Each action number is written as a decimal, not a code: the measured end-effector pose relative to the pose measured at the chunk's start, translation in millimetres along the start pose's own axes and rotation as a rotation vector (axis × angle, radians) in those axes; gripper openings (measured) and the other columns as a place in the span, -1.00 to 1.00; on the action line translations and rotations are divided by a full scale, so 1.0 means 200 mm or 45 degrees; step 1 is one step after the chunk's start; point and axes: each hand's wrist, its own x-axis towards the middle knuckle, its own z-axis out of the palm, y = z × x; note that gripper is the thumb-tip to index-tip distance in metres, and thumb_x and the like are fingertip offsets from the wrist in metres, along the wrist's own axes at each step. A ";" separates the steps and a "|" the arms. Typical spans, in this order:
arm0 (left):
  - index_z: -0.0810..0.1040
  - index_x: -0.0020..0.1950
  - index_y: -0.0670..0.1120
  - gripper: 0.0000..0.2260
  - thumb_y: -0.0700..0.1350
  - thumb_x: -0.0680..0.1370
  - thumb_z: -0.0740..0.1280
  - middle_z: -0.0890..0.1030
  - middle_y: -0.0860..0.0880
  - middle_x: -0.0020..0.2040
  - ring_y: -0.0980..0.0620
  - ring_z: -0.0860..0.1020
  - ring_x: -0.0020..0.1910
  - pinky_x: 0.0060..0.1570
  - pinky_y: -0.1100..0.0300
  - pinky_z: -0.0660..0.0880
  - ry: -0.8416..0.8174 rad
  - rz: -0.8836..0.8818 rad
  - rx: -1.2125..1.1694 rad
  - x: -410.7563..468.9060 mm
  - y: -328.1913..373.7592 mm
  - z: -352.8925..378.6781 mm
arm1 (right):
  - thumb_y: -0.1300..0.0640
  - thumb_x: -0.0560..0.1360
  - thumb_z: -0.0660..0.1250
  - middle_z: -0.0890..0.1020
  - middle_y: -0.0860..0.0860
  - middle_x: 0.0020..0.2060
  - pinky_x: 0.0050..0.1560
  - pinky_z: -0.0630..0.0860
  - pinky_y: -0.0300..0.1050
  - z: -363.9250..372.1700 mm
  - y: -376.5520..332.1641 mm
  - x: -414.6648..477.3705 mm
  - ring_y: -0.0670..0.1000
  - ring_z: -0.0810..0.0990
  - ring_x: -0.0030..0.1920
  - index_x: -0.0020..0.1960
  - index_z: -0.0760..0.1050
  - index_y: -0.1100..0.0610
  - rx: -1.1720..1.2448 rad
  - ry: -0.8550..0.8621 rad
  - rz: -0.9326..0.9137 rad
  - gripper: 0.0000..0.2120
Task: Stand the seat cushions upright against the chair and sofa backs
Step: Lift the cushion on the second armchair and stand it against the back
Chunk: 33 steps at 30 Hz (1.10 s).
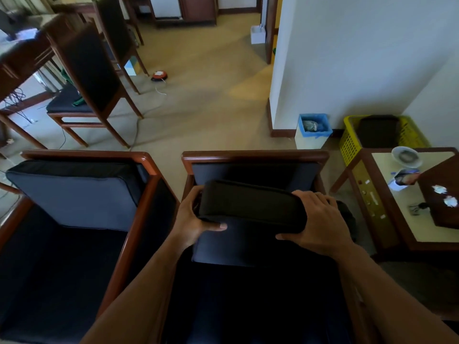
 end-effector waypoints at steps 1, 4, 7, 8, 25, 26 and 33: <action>0.52 0.36 -0.12 -0.17 -0.10 0.13 0.72 0.65 -0.09 0.26 -0.09 0.62 0.28 0.20 0.04 0.61 0.002 0.053 -0.004 0.02 0.06 0.03 | -0.58 0.16 0.46 0.58 -0.03 0.23 0.34 0.40 0.15 -0.02 0.03 -0.02 0.06 0.55 0.20 0.40 0.39 0.03 0.062 0.022 0.031 0.02; 0.53 0.39 -0.12 -0.19 -0.10 0.18 0.73 0.65 -0.11 0.29 -0.13 0.61 0.31 0.31 -0.16 0.56 -0.020 0.169 0.030 0.08 0.22 0.12 | -0.54 0.10 0.51 0.57 -0.02 0.26 0.34 0.40 0.13 -0.09 0.12 -0.05 0.05 0.54 0.23 0.42 0.38 0.03 0.216 0.077 0.123 0.07; 0.54 0.40 -0.09 -0.18 -0.02 0.18 0.73 0.65 -0.03 0.28 -0.05 0.60 0.30 0.33 -0.11 0.54 -0.044 0.287 0.128 0.12 0.37 0.27 | -0.45 0.06 0.60 0.51 -0.09 0.23 0.28 0.48 0.09 -0.17 0.21 -0.11 -0.03 0.49 0.22 0.42 0.36 -0.02 0.420 0.072 0.221 0.07; 0.55 0.39 -0.08 -0.18 0.03 0.18 0.73 0.65 0.00 0.27 -0.02 0.60 0.28 0.32 -0.08 0.54 -0.056 0.335 0.181 0.13 0.42 0.32 | -0.42 0.05 0.62 0.50 -0.11 0.23 0.24 0.50 0.06 -0.18 0.25 -0.13 -0.04 0.49 0.22 0.41 0.35 -0.06 0.500 0.076 0.252 0.05; 0.39 0.58 -0.01 -0.21 0.36 0.46 0.43 0.42 -0.12 0.34 -0.17 0.41 0.30 0.36 -0.06 0.33 -0.676 0.442 1.345 0.15 -0.14 1.10 | -0.14 0.21 0.70 0.44 -0.13 0.42 0.24 0.56 -0.20 0.45 0.45 -0.46 -0.18 0.49 0.38 0.60 0.08 -0.16 1.301 -0.238 0.734 0.16; 0.39 0.60 -0.02 -0.25 0.35 0.52 0.38 0.41 -0.13 0.42 -0.18 0.38 0.40 0.46 -0.08 0.27 -0.687 0.451 1.324 0.14 -0.21 1.10 | -0.26 0.22 0.64 0.39 -0.12 0.47 0.25 0.52 -0.26 0.44 0.49 -0.49 -0.14 0.46 0.41 0.63 0.07 -0.15 1.299 -0.178 0.782 0.15; 0.17 0.71 -0.04 -0.43 0.18 0.74 -0.08 0.27 -0.12 0.67 -0.21 0.20 0.66 0.60 -0.24 0.10 -0.397 0.389 1.508 0.14 -0.50 0.72 | -0.30 0.62 0.13 0.21 -0.08 0.62 0.58 0.15 0.00 0.42 0.50 -0.32 -0.11 0.17 0.58 0.65 0.14 -0.04 1.054 0.043 0.813 -0.32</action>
